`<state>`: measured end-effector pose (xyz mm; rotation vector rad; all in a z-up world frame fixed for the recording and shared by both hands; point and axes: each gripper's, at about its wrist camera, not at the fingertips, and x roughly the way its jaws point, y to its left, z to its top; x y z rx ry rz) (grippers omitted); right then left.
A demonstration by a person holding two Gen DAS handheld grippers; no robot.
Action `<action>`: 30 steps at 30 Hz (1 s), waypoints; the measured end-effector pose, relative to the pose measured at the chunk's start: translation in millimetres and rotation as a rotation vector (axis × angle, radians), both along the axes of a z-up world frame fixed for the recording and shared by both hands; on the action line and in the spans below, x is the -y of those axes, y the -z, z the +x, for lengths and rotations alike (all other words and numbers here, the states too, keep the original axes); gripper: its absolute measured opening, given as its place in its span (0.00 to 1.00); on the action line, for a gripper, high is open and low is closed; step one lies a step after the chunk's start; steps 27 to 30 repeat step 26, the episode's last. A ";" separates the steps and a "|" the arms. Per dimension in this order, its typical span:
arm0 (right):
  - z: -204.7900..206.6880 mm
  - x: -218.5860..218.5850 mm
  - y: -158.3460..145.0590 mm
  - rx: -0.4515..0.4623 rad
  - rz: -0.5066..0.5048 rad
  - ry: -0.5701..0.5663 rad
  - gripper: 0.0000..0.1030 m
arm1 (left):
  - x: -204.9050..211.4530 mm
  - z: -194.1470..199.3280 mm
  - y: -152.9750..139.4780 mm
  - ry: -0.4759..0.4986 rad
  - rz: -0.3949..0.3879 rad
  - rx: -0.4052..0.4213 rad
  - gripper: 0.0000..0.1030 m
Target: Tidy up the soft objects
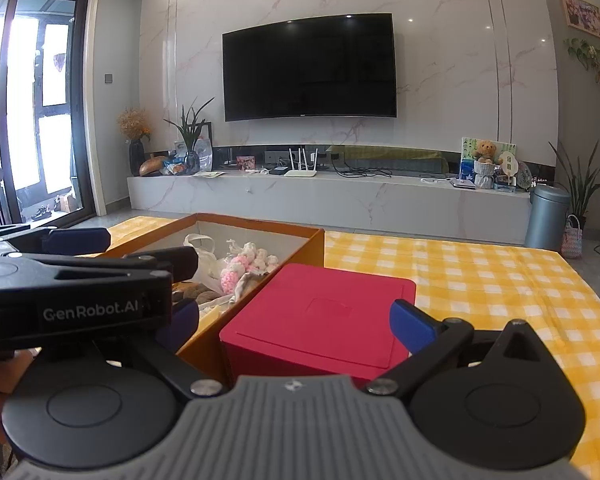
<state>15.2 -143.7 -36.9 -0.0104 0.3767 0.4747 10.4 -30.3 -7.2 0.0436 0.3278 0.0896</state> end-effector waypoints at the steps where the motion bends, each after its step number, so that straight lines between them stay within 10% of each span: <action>1: 0.4 -0.3 0.3 -0.002 -0.001 -0.001 0.97 | 0.2 0.3 0.3 0.000 0.002 -0.001 0.97; 30: 3.2 -1.5 1.7 -0.016 0.004 -0.003 0.97 | -3.3 1.7 3.1 0.001 -0.012 -0.020 0.97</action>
